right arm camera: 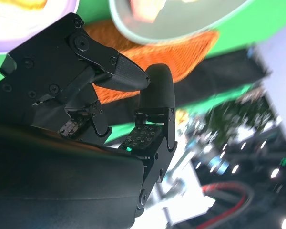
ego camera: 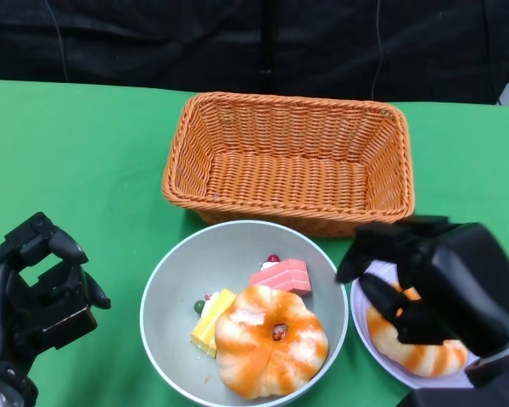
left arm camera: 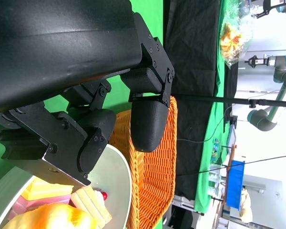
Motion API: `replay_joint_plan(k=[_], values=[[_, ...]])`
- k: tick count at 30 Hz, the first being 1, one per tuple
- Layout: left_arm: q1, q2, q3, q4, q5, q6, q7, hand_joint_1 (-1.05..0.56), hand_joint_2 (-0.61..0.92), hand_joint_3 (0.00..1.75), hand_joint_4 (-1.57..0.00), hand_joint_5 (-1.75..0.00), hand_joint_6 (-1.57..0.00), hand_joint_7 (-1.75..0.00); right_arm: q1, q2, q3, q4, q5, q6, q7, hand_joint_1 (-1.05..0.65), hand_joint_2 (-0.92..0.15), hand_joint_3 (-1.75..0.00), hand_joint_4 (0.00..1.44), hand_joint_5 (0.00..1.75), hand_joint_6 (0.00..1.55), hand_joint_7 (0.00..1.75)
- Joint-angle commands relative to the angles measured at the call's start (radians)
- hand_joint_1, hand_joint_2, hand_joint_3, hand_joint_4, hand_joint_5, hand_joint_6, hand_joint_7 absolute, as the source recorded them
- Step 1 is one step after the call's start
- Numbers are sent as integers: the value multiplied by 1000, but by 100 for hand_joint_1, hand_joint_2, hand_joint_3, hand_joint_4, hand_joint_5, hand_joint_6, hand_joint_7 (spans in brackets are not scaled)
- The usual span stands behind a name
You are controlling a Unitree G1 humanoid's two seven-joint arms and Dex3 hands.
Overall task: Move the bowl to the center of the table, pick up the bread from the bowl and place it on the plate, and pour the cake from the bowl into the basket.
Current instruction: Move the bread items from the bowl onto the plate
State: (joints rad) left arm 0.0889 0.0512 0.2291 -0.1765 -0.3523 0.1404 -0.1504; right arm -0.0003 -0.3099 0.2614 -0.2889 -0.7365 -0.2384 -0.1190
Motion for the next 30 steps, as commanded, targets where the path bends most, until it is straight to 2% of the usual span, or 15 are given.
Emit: replay_joint_plan(k=[1, 4, 6, 9, 10, 11, 12, 13, 15, 16, 19, 23, 30], values=[[5, 6, 4, -15, 4, 2, 11, 11, 56, 137, -85, -175, -71, -171, -17, -7, 30, -33, -23, -4, 54, -18, -56, -94, 87, 156, 93, 101], [5, 4, 3, -21, 6, 7, 18, 12, 56, 137, -86, -175, -72, -171, -26, -6, 62, -34, -43, -19, 83, -22, -64, -71, 87, 146, 103, 67], [6, 4, 1, -23, 7, 8, 19, 12, 57, 138, -86, -175, -72, -171, -33, -9, 82, -31, -58, -26, 101, -29, -77, -33, 88, 134, 114, 32], [7, 3, 0, -25, 6, 9, 20, 12, 57, 138, -86, -175, -72, -171, -36, -9, 90, -29, -72, -29, 110, -33, -84, -17, 87, 130, 118, 16], [7, 2, 0, -26, 6, 9, 21, 12, 57, 138, -86, -175, -72, -171, -39, -13, 97, -36, -73, -15, 149, -36, -85, -15, 84, 121, 114, 12], [7, 0, -1, -27, 6, 9, 22, 12, 57, 138, -86, -175, -71, -171, -41, -16, 101, -42, -74, -4, 179, -43, -88, -11, 83, 93, 104, 6], [7, 0, -1, -28, 6, 9, 22, 12, 57, 138, -86, -175, -71, -171, -42, -17, 103, -46, -75, 3, 201, -46, -90, -8, 85, 73, 99, 3], [7, -1, -1, -28, 6, 9, 22, 12, 57, 138, -86, -175, -71, -170, -43, -16, 104, -49, -76, 7, 216, -48, -91, -6, 86, 60, 96, 1], [9, -3, -2, -34, 7, 16, 26, 12, 57, 138, -86, -175, -72, -170, -45, -14, 103, -59, -80, 21, 247, -49, -92, -5, 87, 54, 94, 0], [10, -4, -3, -39, 7, 22, 29, 12, 57, 137, -86, -175, -72, -170, -47, -14, 103, -66, -83, 31, 266, -51, -92, -6, 74, 35, 83, 0], [12, -5, -5, -47, 9, 31, 34, 12, 57, 137, -85, -175, -72, -170, -59, -14, 107, -74, -88, 51, 313, -54, -92, -7, 61, 14, 72, 0], [16, -9, -10, -49, 12, 23, 34, 12, 57, 137, -85, -175, -72, -170, -79, -10, 115, -71, -88, 74, 362, -54, -92, -8, 54, 8, 66, 0], [19, -14, -18, -58, 15, 25, 39, 11, 57, 137, -85, -175, -72, -170, -121, -9, 130, -41, -85, 85, 396, -54, -92, -7, 52, 5, 63, 0]])
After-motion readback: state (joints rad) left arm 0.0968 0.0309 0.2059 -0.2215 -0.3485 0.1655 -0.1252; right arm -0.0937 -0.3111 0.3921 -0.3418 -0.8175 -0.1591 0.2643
